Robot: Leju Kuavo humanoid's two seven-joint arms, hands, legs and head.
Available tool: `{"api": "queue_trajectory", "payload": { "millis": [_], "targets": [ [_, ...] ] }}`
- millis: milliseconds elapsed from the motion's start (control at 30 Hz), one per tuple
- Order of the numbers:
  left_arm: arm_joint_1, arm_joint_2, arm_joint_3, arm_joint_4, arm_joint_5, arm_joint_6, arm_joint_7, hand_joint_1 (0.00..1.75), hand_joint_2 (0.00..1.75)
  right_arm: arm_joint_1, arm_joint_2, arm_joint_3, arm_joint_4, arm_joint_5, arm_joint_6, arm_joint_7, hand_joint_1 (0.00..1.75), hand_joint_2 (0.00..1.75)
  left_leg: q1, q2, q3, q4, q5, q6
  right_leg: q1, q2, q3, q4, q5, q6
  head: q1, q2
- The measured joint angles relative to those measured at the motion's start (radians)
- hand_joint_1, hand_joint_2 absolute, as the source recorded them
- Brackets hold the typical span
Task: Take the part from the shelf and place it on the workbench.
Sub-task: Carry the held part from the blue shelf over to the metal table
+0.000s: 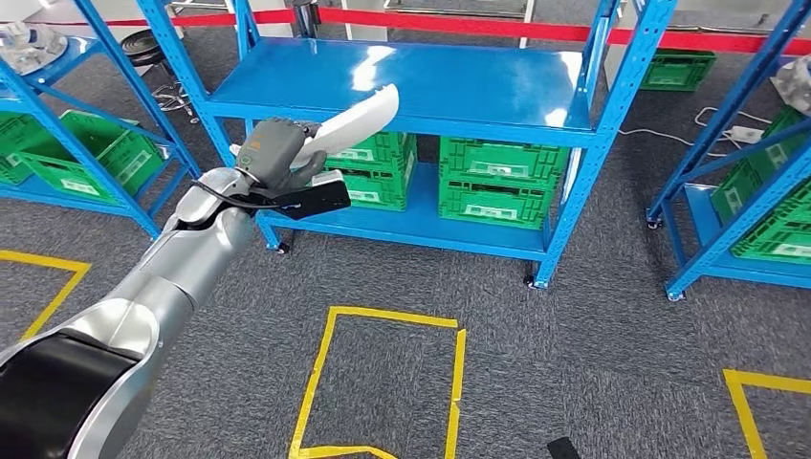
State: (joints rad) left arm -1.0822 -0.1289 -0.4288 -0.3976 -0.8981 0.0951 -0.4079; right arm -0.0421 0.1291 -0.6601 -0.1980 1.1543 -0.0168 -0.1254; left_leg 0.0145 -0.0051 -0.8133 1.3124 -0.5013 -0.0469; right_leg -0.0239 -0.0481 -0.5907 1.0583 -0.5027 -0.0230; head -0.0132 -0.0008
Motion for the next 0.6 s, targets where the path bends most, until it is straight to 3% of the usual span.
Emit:
{"api": "queue_trajectory", "payload": {
  "millis": [67,133,200,267,333,400,467,500,533,567,600],
  "targets": [
    [0.006,-0.005,0.0,0.002,0.004,0.009,0.0,1.75,1.75,0.002,-0.008,-0.006,0.0,0.002,-0.002,0.017,0.0,0.0,-0.006,0.017,0.073,-0.1,0.037,0.016,0.004,-0.022,0.001,0.0,0.0,0.0,0.0,0.0],
    [0.003,-0.015,0.0,0.001,0.006,0.013,0.004,1.75,1.75,0.004,-0.014,-0.007,0.0,0.009,0.001,0.04,0.0,0.0,-0.022,0.062,0.153,-0.228,0.062,0.037,0.009,-0.044,0.004,-0.003,-0.001,0.005,0.0,0.0],
    [0.0,-0.026,0.0,0.001,0.007,0.012,0.008,1.75,1.75,0.006,-0.022,-0.008,0.0,0.018,0.006,0.062,0.0,0.0,-0.034,0.077,0.178,-0.273,0.063,0.048,0.011,-0.066,0.009,-0.008,-0.002,0.016,0.001,0.0],
    [0.001,-0.035,0.0,0.002,0.007,0.009,0.01,1.75,1.75,0.007,-0.029,-0.008,0.0,0.026,0.005,0.078,0.0,0.0,-0.033,0.05,0.18,-0.282,0.071,0.055,0.01,-0.082,0.016,-0.013,-0.004,0.028,0.001,0.0],
    [0.0,-0.041,0.0,0.004,0.008,0.006,0.013,1.75,1.75,0.008,-0.04,-0.009,0.0,0.027,-0.006,0.083,0.0,0.0,-0.027,0.027,0.185,-0.296,0.081,0.066,0.006,-0.045,0.006,0.016,-0.029,0.037,0.001,0.0],
    [-0.001,-0.052,-0.001,0.005,0.009,0.005,0.015,1.75,1.75,0.014,-0.059,-0.011,0.0,0.024,-0.017,0.084,0.0,0.0,-0.024,0.003,0.185,-0.302,0.086,0.076,0.004,0.017,-0.042,0.119,-0.084,0.042,0.002,0.0],
    [0.003,-0.062,-0.001,0.008,0.01,0.005,0.014,1.75,1.75,0.021,-0.075,-0.013,0.0,0.021,-0.024,0.083,0.0,0.0,-0.025,-0.024,0.182,-0.3,0.088,0.079,0.005,0.043,-0.101,0.234,-0.123,0.045,0.004,0.0],
    [0.006,-0.064,-0.001,0.01,0.01,0.006,0.013,1.75,1.75,0.023,-0.082,-0.014,0.0,0.019,-0.03,0.081,0.0,0.0,-0.025,-0.039,0.181,-0.297,0.088,0.08,0.006,0.047,-0.113,0.25,-0.115,0.046,0.005,0.0],
    [0.008,-0.065,-0.001,0.011,0.01,0.008,0.012,1.75,1.75,0.024,-0.086,-0.017,0.0,0.017,-0.037,0.079,0.0,0.0,-0.024,-0.054,0.18,-0.293,0.087,0.079,0.005,0.049,-0.107,0.227,-0.09,0.047,0.006,0.0],
    [0.008,-0.067,-0.001,0.012,0.011,0.011,0.01,1.75,1.75,0.024,-0.091,-0.02,0.0,0.014,-0.045,0.077,0.0,0.0,-0.024,-0.068,0.178,-0.288,0.086,0.077,0.003,0.056,-0.082,0.169,-0.052,0.047,0.006,0.0],
    [0.007,-0.07,-0.001,0.012,0.012,0.014,0.01,1.75,1.75,0.025,-0.095,-0.023,0.0,0.011,-0.053,0.074,0.0,0.0,-0.023,-0.081,0.175,-0.281,0.084,0.075,-0.001,0.077,-0.052,0.101,-0.022,0.048,0.006,0.0]
  ]
}}
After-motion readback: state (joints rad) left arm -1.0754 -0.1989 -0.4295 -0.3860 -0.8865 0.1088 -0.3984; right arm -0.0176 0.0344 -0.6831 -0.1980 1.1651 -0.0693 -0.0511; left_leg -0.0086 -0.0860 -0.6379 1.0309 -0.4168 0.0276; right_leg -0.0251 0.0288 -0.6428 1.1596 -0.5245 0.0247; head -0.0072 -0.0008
